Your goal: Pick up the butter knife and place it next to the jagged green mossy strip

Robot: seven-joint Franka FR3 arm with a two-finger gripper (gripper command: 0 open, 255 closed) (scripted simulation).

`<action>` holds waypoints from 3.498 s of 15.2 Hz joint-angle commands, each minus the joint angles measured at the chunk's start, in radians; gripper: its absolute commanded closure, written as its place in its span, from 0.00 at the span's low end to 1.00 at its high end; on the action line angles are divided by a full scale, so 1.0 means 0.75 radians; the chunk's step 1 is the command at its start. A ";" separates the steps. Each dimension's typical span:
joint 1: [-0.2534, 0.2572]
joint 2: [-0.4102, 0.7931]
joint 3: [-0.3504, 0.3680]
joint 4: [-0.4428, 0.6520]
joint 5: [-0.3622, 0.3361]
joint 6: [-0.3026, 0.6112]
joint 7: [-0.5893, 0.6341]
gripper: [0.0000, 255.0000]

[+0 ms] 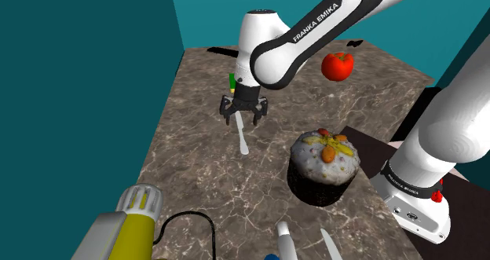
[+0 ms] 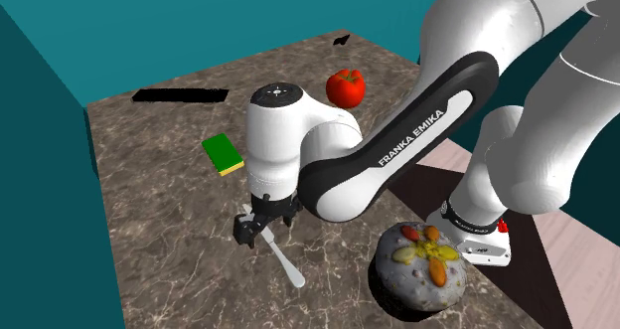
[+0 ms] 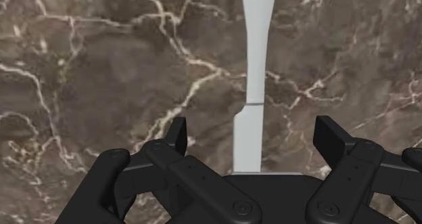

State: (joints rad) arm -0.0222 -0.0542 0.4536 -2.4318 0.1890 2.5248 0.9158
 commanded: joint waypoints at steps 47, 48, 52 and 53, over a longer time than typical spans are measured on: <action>-0.269 0.166 -0.345 0.537 -0.040 -0.448 -0.537 1.00; -0.282 0.194 -0.357 0.573 -0.044 -0.460 -0.559 1.00; -0.332 0.316 -0.400 0.737 -0.057 -0.517 -0.642 1.00; -0.344 0.348 -0.410 0.783 -0.060 -0.533 -0.661 1.00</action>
State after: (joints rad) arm -0.2733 0.1798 0.1526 -1.8867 0.1483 2.1419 0.4310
